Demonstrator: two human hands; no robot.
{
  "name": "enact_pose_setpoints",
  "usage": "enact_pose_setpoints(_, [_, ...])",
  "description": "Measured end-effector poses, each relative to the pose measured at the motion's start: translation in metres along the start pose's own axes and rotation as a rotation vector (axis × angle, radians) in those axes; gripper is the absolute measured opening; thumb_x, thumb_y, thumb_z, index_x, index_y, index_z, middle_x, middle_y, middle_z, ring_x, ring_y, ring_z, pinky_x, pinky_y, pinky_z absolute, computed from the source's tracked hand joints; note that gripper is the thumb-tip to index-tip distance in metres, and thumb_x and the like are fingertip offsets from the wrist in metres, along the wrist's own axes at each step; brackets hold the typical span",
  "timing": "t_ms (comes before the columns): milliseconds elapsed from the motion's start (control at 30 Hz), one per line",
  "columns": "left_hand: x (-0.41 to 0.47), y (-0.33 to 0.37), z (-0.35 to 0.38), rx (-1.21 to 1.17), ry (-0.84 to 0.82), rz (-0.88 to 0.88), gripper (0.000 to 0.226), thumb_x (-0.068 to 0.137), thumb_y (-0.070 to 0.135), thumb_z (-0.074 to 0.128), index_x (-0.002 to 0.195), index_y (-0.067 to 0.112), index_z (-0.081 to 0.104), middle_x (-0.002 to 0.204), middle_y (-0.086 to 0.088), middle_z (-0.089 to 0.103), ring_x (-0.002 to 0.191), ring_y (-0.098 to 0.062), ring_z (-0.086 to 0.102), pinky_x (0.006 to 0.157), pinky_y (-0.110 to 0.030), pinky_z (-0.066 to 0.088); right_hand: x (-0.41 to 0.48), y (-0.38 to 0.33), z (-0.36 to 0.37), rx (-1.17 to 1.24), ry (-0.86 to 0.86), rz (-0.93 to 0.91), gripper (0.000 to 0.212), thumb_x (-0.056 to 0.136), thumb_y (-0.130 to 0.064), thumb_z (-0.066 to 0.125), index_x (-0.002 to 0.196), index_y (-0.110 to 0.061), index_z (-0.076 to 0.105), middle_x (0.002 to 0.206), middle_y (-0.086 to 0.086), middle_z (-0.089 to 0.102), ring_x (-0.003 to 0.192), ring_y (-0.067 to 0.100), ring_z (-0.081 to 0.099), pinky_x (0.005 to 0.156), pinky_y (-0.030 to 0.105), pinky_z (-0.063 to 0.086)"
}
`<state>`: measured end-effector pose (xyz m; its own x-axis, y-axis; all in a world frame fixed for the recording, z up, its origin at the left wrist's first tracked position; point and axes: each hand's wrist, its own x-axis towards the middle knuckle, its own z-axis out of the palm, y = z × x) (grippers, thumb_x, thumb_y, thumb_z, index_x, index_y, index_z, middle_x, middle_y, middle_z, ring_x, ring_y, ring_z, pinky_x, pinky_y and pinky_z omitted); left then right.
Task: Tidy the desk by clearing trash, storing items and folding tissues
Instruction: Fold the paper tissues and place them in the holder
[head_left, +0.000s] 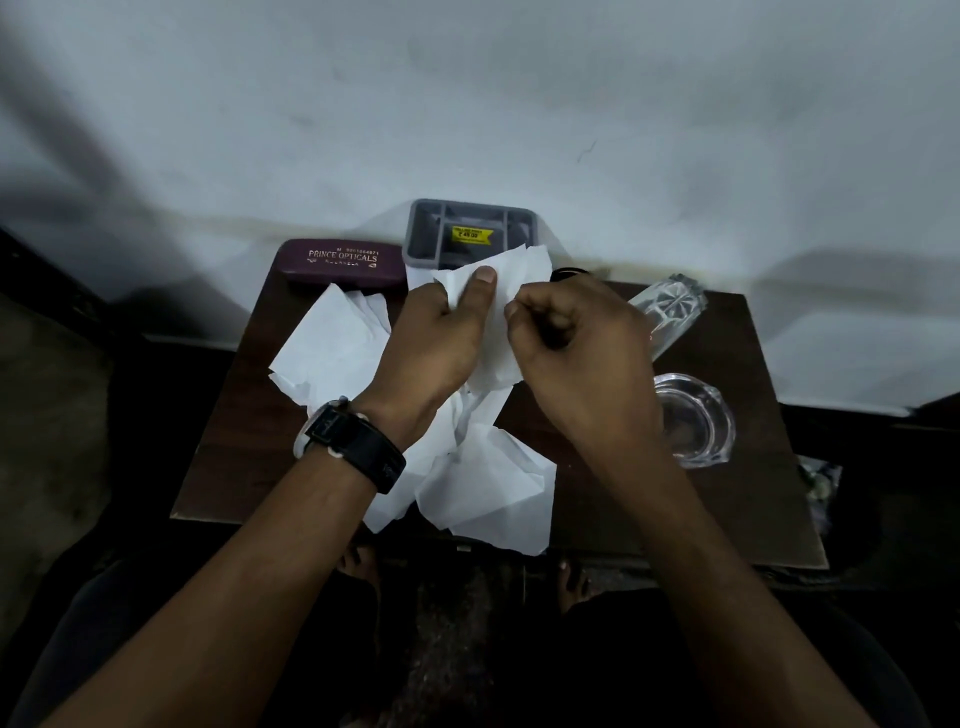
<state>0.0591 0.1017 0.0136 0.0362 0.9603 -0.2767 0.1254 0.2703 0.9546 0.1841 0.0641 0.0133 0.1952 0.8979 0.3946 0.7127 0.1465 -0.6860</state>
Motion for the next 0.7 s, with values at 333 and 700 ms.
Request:
enact_pose_setpoints(333, [0.004, 0.005, -0.002, -0.175, -0.104, -0.148, 0.048, 0.098, 0.054, 0.058, 0.115, 0.011, 0.071, 0.111, -0.010, 0.076, 0.102, -0.026, 0.075, 0.090, -0.047, 0.061, 0.001, 0.005, 0.001, 0.054, -0.055, 0.115, 0.010, 0.091, -0.023, 0.072, 0.096, -0.020, 0.081, 0.088, -0.009, 0.073, 0.082, 0.004, 0.068, 0.079, 0.023, 0.053])
enact_pose_setpoints(700, [0.005, -0.004, -0.004, -0.049, -0.031, -0.056, 0.051, 0.096, 0.058, 0.058, 0.098, 0.008, 0.070, 0.101, -0.013, 0.074, 0.098, -0.023, 0.073, 0.089, -0.041, 0.060, 0.006, 0.000, -0.021, 0.387, -0.014, 0.343, 0.011, 0.090, -0.019, 0.078, 0.094, -0.029, 0.080, 0.086, -0.018, 0.078, 0.085, 0.000, 0.074, 0.083, 0.023, 0.058])
